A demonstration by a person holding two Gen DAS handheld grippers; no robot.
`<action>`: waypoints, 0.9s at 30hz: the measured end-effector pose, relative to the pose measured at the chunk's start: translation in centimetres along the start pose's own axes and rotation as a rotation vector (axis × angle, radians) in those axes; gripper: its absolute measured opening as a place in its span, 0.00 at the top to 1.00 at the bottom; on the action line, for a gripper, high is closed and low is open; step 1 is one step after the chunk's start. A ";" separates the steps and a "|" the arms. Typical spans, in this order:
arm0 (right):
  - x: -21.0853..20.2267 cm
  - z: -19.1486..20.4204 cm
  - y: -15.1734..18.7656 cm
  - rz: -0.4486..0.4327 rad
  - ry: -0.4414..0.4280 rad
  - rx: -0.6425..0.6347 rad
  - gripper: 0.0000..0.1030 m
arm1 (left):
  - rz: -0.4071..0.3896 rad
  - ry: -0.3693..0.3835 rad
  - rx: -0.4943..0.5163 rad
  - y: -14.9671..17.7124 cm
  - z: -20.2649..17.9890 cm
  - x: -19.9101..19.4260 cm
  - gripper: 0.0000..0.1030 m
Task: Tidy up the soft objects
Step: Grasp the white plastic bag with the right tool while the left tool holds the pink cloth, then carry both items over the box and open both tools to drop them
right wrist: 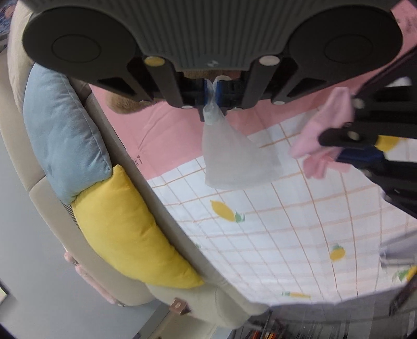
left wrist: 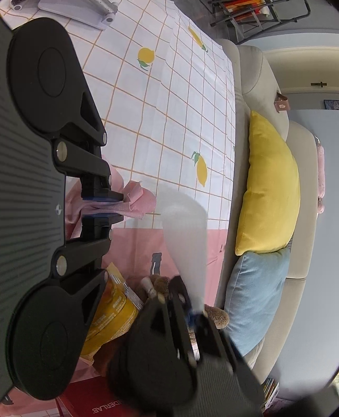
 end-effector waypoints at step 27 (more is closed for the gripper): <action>-15.8 -3.5 20.5 -0.064 -0.074 0.664 0.98 | -0.033 0.278 0.063 3.6 -9.9 -10.9 0.91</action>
Point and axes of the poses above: each gripper's, at about its wrist camera, not at the fingertips, and x roughly the way its jaws point, z to its left, y to its underside, the point moved 6 cm from there along x, roughly the way its jaws point, and after that the axes turned 15 degrees about z, right-handed, at the moved point
